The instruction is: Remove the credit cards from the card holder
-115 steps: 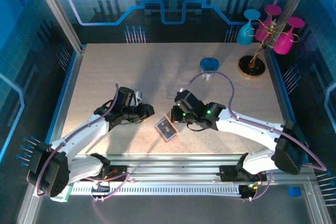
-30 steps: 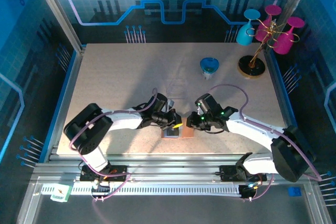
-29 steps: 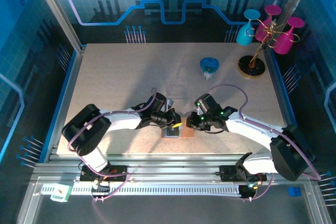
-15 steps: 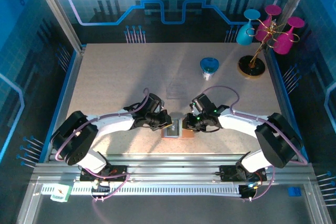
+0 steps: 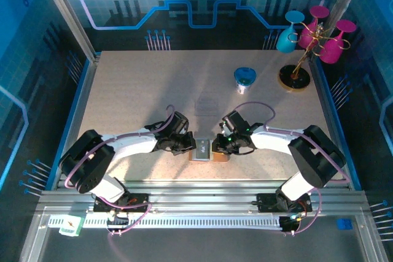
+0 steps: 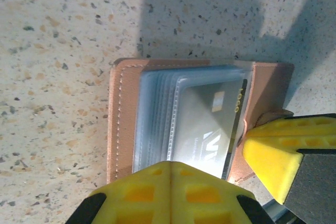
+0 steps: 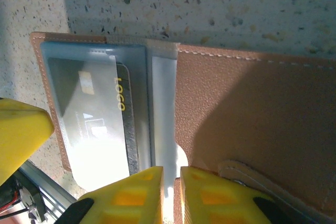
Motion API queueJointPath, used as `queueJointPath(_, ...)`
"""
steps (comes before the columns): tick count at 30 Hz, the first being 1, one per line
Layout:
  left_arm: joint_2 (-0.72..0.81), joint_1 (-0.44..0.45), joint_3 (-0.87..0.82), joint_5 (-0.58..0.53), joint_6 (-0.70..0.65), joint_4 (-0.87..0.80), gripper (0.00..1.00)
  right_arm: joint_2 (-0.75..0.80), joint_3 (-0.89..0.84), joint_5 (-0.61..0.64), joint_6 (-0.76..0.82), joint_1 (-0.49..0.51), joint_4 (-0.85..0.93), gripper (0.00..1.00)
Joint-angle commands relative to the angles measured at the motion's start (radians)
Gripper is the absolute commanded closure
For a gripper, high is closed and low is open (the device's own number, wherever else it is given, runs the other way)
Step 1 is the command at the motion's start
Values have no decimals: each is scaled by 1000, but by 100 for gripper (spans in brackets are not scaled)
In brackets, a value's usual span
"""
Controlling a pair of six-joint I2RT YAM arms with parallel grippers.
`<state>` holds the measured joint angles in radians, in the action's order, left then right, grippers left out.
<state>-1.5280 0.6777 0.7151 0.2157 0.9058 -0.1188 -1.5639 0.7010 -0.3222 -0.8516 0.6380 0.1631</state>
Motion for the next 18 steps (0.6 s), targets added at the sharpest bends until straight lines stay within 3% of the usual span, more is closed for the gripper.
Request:
queueJointPath(1, -37, -1, -14, -5, -17, -15, 94, -42, -9, 0, 30, -14, -28, 84)
queueJointPath(10, -69, -1, -34, -5, -5, -4, 94, -88, -17, -36, 35, -14, -80, 86)
queueJointPath(18, -38, -10, -50, -30, -1, -17, 95, -35, 0, 42, 51, -14, 40, 89)
